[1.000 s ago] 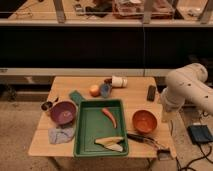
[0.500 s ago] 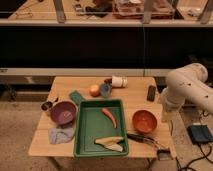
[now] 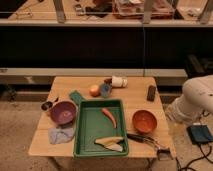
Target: Place brush in red bowl
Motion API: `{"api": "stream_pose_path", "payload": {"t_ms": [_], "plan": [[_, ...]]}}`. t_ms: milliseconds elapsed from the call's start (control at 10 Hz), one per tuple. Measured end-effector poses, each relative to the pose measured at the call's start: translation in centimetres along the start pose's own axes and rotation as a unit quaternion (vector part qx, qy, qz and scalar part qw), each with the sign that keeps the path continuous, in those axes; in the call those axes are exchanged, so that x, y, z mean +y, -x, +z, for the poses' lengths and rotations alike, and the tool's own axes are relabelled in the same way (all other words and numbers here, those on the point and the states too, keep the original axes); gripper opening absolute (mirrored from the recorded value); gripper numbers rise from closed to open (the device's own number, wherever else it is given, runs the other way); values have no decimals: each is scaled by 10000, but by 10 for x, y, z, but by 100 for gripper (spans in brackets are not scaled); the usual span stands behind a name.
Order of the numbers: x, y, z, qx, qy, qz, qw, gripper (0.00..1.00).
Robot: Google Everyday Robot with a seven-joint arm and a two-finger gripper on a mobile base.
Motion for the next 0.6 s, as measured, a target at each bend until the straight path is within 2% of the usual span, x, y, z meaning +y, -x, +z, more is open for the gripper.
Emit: {"api": "stream_pose_path", "payload": {"t_ms": [300, 400, 600], "plan": [[13, -17, 20, -97, 200, 92, 9997, 65], [18, -14, 40, -137, 209, 35, 9997, 65], [22, -6, 66, -251, 215, -1, 9995, 65]]}}
